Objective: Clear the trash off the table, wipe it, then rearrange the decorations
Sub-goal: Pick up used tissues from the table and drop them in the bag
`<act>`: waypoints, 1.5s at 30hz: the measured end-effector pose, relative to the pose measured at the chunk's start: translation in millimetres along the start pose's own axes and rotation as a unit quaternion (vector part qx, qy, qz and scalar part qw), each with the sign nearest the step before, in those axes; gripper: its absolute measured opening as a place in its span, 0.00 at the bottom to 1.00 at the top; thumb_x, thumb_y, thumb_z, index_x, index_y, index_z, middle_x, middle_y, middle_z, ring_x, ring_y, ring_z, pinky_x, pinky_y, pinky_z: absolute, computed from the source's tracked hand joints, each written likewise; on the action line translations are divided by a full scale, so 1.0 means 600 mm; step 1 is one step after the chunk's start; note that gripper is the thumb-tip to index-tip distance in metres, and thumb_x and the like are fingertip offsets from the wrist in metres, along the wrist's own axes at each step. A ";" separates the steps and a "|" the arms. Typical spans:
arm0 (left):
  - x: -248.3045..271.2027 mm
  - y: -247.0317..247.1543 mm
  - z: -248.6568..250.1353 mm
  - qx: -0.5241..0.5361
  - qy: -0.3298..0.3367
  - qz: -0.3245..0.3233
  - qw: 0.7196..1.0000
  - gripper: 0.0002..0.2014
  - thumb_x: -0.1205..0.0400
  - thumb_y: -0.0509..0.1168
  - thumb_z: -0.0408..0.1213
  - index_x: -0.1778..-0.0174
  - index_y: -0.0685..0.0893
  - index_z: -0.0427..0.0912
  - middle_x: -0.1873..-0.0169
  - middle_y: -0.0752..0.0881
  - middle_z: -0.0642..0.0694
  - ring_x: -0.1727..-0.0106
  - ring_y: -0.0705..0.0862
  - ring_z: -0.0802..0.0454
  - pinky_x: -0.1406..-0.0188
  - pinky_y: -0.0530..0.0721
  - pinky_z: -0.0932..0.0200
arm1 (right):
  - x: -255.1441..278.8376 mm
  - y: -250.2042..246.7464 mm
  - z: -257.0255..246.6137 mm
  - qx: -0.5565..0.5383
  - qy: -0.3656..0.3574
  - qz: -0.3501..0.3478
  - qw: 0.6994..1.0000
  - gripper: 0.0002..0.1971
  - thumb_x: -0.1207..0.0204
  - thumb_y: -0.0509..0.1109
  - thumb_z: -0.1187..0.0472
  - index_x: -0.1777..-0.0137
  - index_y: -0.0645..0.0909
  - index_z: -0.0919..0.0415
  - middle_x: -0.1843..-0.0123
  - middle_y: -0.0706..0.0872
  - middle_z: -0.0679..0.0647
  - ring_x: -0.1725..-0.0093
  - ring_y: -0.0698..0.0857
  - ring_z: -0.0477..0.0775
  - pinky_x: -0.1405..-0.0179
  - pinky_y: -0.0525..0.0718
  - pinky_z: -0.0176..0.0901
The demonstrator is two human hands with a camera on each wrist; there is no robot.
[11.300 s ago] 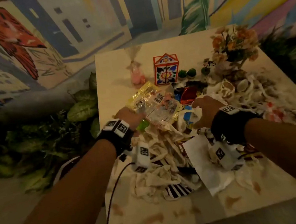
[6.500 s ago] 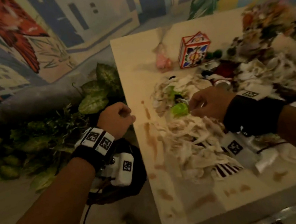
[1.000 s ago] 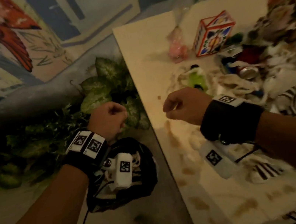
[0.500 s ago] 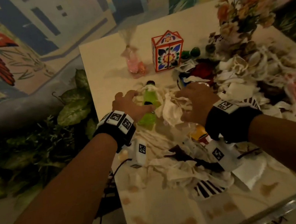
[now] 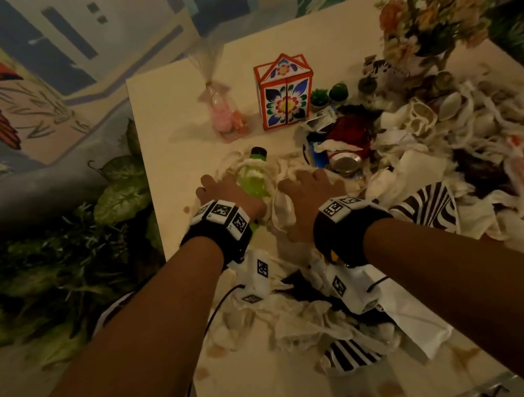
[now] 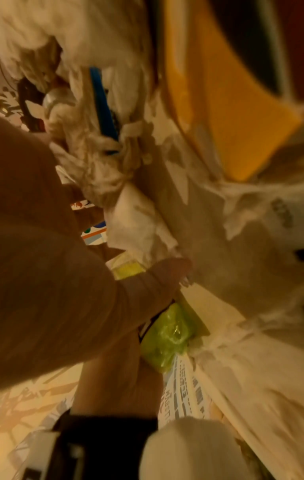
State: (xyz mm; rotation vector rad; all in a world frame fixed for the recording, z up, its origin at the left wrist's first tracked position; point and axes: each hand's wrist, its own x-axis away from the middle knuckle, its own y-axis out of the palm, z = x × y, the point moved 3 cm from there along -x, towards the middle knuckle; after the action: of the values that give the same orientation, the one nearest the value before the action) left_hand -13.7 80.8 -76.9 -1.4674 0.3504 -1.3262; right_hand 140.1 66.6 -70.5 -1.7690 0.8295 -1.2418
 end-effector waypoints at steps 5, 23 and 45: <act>0.002 -0.002 -0.002 0.008 -0.007 -0.004 1.000 0.30 0.30 0.71 0.51 0.36 0.74 0.41 0.35 0.66 0.38 0.33 0.70 0.34 0.40 0.75 0.42 | -0.011 0.001 -0.001 -0.010 0.011 0.000 1.000 0.42 0.37 0.74 0.39 0.28 0.55 0.46 0.30 0.66 0.55 0.28 0.65 0.66 0.38 0.72 0.65; 0.080 -0.100 -0.012 0.209 0.119 0.075 0.968 0.20 0.35 0.79 0.48 0.73 0.73 0.44 0.73 0.74 0.49 0.71 0.73 0.52 0.77 0.65 0.58 | 0.021 -0.156 0.052 -0.351 0.074 0.128 0.925 0.39 0.51 0.78 0.51 0.37 0.69 0.52 0.43 0.79 0.56 0.42 0.78 0.63 0.47 0.84 0.57; 0.140 -0.172 -0.091 0.320 0.202 0.115 0.918 0.33 0.49 0.76 0.53 0.59 0.81 0.29 0.59 0.84 0.25 0.58 0.86 0.29 0.63 0.85 0.30 | 0.060 -0.231 0.055 -0.292 -0.026 0.275 0.916 0.27 0.41 0.82 0.62 0.42 0.76 0.54 0.48 0.75 0.47 0.48 0.74 0.49 0.54 0.70 0.38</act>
State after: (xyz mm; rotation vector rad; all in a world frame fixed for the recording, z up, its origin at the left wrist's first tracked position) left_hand -74.4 27.7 41.9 -0.5842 0.3005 -1.3707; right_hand 191.5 108.0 60.8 -1.8001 1.6552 -0.5975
